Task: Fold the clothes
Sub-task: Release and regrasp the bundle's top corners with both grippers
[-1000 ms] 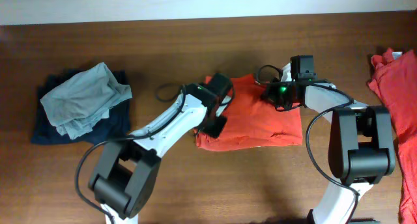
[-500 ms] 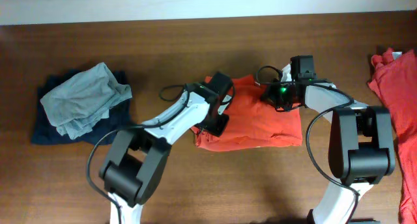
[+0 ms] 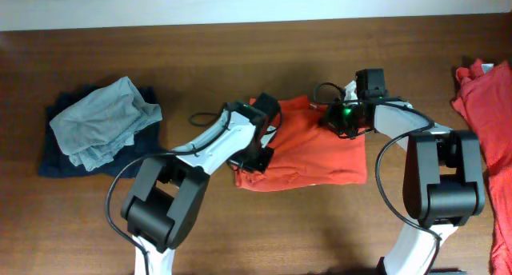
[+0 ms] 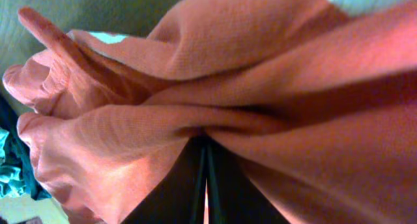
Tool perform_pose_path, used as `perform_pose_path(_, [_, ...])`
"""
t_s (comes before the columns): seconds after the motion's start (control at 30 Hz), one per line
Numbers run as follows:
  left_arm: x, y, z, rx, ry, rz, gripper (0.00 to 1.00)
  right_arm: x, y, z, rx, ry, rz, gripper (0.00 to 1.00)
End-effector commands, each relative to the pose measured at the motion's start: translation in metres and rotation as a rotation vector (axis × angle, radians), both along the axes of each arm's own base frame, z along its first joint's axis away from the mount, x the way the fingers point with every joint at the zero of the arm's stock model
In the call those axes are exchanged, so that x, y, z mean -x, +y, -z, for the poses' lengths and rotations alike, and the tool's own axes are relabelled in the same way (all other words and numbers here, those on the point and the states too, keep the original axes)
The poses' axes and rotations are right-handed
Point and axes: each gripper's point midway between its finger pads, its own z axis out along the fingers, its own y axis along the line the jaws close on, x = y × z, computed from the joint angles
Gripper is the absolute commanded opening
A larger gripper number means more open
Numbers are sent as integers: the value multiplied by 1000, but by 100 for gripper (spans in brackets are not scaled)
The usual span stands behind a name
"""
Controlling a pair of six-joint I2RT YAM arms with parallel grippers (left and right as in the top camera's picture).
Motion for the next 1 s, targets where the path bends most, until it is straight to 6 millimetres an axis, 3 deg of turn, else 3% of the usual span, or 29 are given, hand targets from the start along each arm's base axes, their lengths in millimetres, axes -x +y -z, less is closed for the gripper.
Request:
perform_pose_path(0.0, [-5, 34, 4, -93, 20, -44, 0, 0, -2, 7, 5, 19, 10, 4])
perform_pose_path(0.23, [-2, 52, 2, -118, 64, -83, 0, 0, -2, 7, 6, 19, 10, 4])
perform_pose_path(0.4, [1, 51, 2, -102, 85, -89, 0, -8, -4, 5, 8, -17, 12, 6])
perform_pose_path(0.5, [3, 48, 1, -88, 97, -90, 0, -19, 6, -7, -38, -90, -39, 23])
perform_pose_path(0.6, [0, 47, -7, -82, 86, -91, 1, -27, 27, -36, -147, -196, -166, 40])
perform_pose_path(0.8, [-25, 34, -60, -2, -48, -90, 22, -36, 32, -91, -172, -284, -198, 41])
perform_pose_path(0.9, [-41, 30, -93, 37, -160, -92, 33, -26, 31, -116, -158, -295, -213, 41])
perform_pose_path(0.97, [-54, 26, -110, 64, -243, -80, 36, -15, 28, -121, -134, -260, -203, 40])
